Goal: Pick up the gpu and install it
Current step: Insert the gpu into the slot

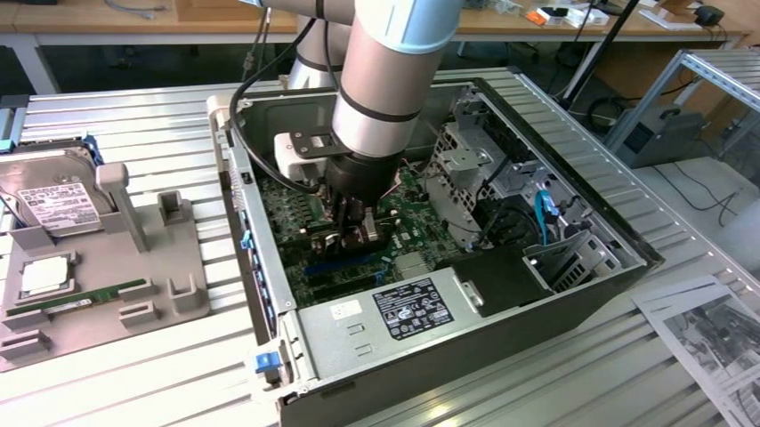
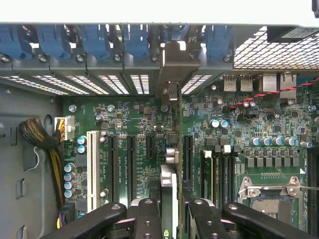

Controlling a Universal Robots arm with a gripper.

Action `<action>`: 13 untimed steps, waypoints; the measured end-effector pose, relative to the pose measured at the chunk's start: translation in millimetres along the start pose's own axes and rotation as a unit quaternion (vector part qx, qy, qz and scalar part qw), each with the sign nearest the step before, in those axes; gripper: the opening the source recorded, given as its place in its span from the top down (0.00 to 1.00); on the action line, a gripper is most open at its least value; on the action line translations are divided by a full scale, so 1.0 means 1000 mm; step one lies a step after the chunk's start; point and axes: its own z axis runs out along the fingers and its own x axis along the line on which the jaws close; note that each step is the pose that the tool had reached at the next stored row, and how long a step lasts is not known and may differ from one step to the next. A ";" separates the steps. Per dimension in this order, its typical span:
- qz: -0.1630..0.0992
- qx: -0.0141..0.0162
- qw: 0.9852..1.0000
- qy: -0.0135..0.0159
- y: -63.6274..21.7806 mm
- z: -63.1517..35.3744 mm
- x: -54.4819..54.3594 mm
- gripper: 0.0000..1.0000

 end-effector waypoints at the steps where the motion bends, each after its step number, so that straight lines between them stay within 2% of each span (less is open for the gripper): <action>1: 0.000 0.000 1.000 0.000 0.0000 0.0000 0.000 0.73; 5: 0.000 0.000 1.000 0.000 0.0000 0.0000 0.000 0.73; 9: 0.000 0.000 1.000 0.004 -0.0001 0.0000 0.000 0.73; 13: 0.000 0.000 1.000 0.005 0.0000 0.0000 0.000 0.73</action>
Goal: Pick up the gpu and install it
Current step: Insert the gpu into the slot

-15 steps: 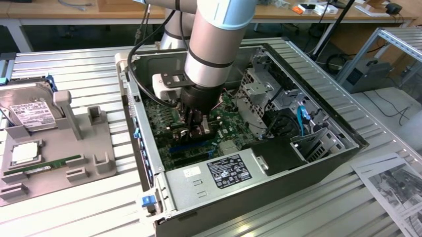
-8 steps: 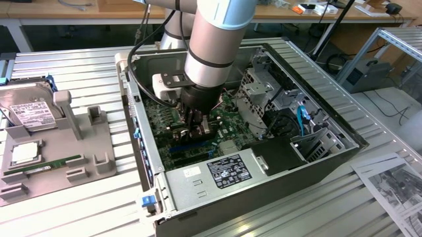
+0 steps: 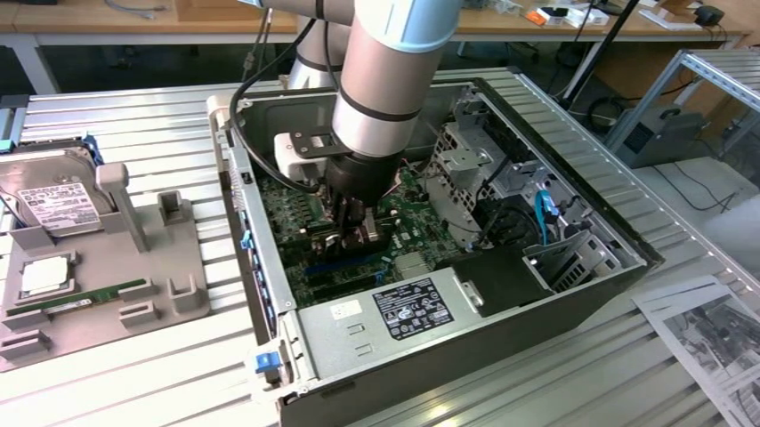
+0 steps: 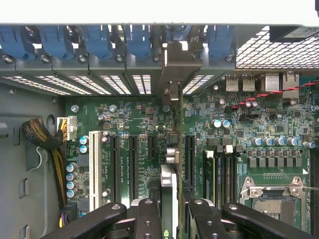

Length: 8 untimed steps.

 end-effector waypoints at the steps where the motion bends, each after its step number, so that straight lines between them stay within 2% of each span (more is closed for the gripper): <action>1: 0.000 0.000 1.000 0.000 0.0000 0.0000 0.000 0.73; 8: 0.000 0.000 1.000 0.000 0.0001 -0.0017 0.000 0.73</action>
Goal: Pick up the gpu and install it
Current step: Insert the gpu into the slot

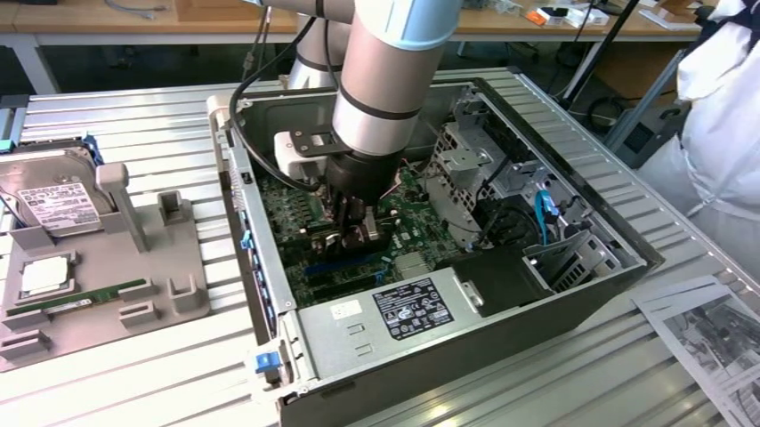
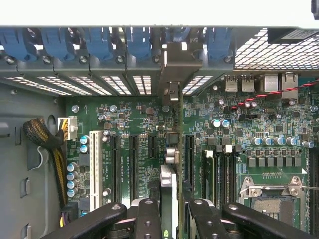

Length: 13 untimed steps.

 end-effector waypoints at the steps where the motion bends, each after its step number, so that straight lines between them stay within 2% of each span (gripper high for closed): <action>1: 0.000 0.000 1.000 0.000 0.0000 0.0000 0.000 0.73; 13: 0.000 0.000 1.000 0.000 0.0006 0.0001 0.000 0.73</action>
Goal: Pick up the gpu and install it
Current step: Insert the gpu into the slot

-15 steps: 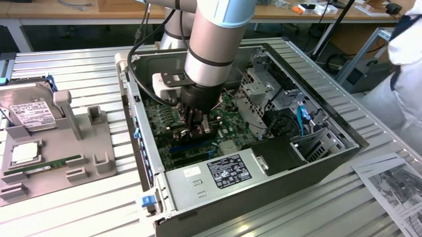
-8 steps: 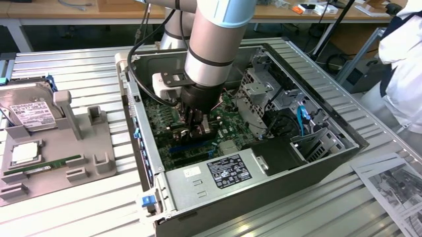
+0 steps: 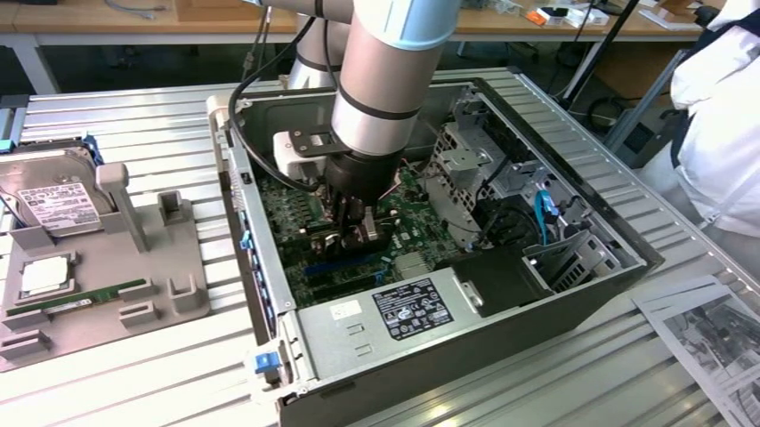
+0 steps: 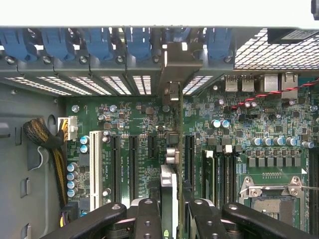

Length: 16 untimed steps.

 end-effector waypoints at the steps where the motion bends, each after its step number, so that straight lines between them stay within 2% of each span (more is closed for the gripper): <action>1: 0.000 0.000 1.000 0.000 0.0009 0.0000 0.000 0.73; 16: 0.000 0.000 1.000 0.000 0.0009 0.0001 0.001 0.73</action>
